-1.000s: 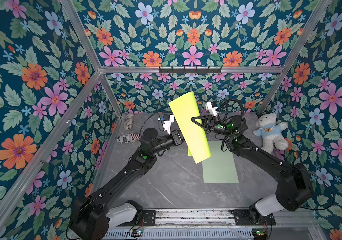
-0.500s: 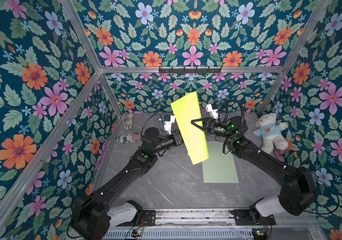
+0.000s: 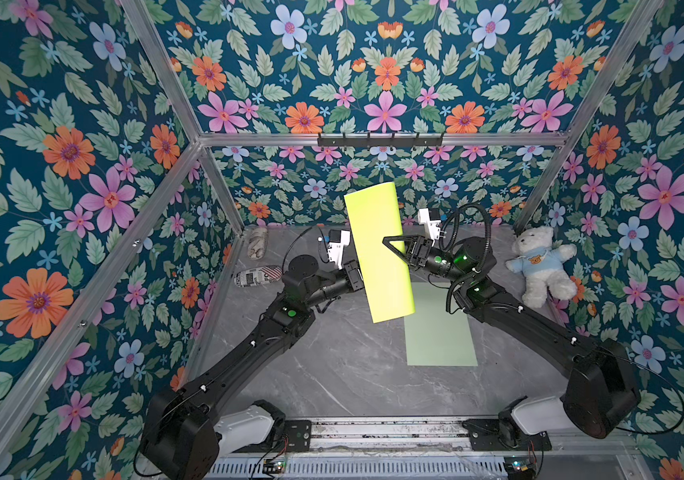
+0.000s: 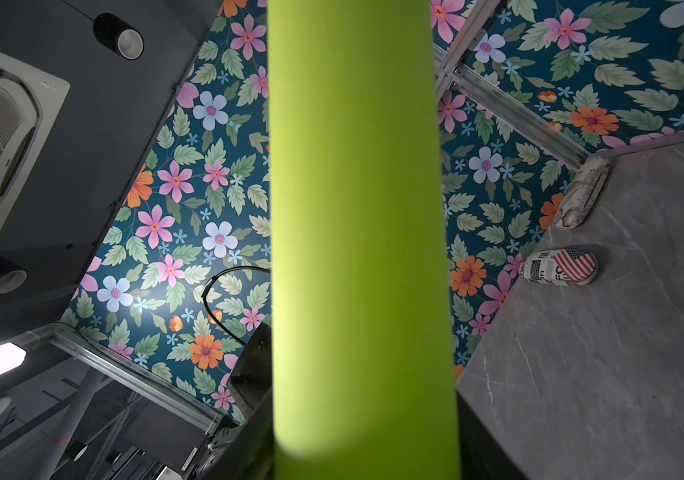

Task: Fold the rectangular paper in half along the long edge
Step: Fold the paper.

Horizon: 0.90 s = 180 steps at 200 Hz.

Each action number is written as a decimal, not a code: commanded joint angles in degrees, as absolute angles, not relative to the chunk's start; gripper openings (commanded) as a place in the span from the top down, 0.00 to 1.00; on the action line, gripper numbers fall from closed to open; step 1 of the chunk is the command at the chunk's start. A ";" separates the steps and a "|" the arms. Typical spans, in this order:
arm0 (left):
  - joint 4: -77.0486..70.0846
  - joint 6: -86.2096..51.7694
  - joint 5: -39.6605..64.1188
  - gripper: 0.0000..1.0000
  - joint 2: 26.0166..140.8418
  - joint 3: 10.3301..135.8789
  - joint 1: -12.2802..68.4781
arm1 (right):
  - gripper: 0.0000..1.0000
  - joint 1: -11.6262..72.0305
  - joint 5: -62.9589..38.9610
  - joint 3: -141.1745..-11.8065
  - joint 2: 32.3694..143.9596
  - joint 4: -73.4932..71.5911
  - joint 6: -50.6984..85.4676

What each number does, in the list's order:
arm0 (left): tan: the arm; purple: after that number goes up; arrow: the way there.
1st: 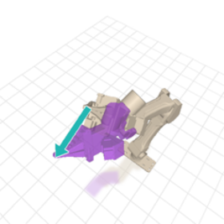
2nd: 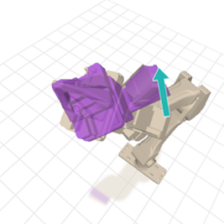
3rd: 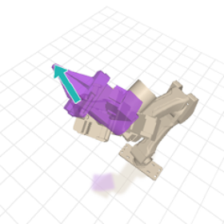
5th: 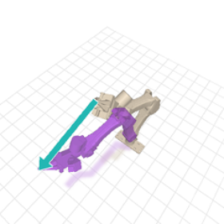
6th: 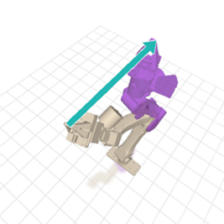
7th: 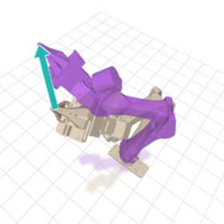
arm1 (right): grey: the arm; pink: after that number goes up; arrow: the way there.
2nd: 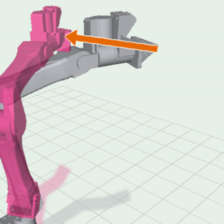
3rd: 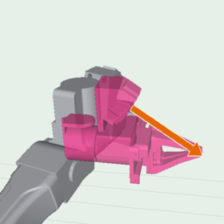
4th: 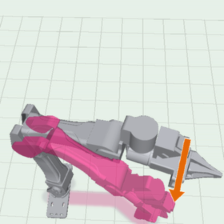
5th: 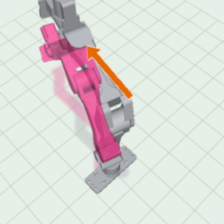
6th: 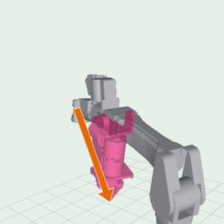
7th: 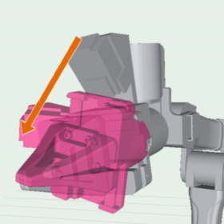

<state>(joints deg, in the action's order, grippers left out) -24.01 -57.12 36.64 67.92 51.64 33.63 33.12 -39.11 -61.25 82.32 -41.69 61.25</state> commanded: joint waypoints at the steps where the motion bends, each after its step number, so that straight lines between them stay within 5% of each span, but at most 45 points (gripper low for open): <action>1: -25.75 -57.23 37.42 1.00 67.76 51.59 33.57 | 0.40 33.39 -38.21 -61.93 82.35 -41.41 59.45; 180: -26.54 -57.57 37.29 1.00 67.94 51.33 33.57 | 0.32 35.20 -40.96 -67.94 80.34 -16.46 45.03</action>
